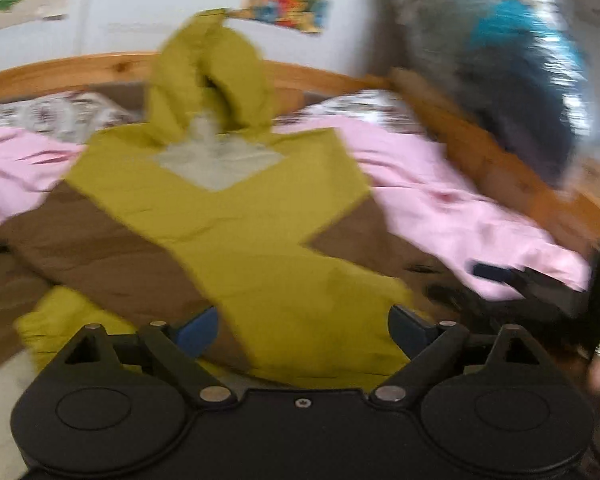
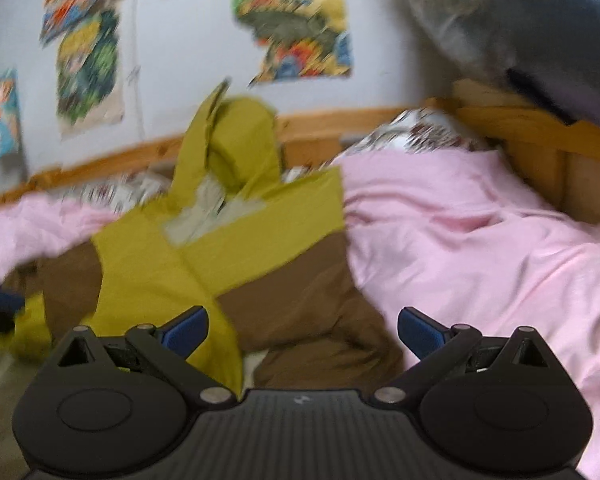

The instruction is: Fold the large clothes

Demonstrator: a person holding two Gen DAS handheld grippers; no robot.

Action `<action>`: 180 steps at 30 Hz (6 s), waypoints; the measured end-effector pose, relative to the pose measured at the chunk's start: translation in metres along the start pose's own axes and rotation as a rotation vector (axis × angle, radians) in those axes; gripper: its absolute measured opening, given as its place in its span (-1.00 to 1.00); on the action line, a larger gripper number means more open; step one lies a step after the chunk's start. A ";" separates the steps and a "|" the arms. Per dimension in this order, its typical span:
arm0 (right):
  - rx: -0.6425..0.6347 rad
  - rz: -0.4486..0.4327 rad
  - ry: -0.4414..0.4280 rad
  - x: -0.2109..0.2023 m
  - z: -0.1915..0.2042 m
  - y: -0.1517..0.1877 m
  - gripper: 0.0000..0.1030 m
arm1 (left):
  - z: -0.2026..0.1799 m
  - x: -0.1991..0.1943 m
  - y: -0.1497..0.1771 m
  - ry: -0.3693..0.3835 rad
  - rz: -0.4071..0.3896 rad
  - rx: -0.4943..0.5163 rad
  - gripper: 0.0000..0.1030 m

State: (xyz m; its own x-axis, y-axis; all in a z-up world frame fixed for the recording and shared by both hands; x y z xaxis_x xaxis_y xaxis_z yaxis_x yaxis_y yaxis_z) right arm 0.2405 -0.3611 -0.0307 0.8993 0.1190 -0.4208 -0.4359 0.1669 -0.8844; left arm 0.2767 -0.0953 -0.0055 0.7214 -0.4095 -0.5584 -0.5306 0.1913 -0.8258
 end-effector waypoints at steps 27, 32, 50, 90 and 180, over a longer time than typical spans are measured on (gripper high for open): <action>-0.059 0.015 -0.327 0.247 0.030 -0.224 0.99 | 0.150 0.096 -0.070 -0.236 0.027 -0.136 0.99; 0.062 -0.010 -0.300 0.312 0.043 -0.264 0.96 | 0.155 0.106 -0.066 -0.230 0.027 -0.162 0.99; -0.045 -0.021 -0.495 0.265 0.062 -0.231 -0.90 | 0.188 0.057 -0.071 -0.342 -0.146 -0.260 0.99; -0.540 0.116 -0.199 0.252 0.102 -0.078 0.71 | 0.105 0.127 -0.036 -0.181 0.117 -0.081 0.98; -0.294 0.073 -0.208 -0.129 0.057 0.023 -0.53 | -0.028 -0.122 0.109 -0.250 0.208 0.261 0.61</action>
State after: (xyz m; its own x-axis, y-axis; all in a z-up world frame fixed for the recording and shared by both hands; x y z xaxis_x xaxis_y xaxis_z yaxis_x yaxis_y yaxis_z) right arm 0.1131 -0.3171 0.0150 0.8269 0.3215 -0.4614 -0.4427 -0.1337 -0.8866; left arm 0.1185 -0.0492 -0.0258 0.7133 -0.1155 -0.6913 -0.5693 0.4800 -0.6675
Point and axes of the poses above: each gripper's, at about its wrist camera, not at the fingertips, and x roughly the way its jaws point, z to its left, y to its underside, the point moved 2 cm from there along x, roughly the way its jaws point, and after that the axes turned 7 degrees about x, right-handed, at the moved point
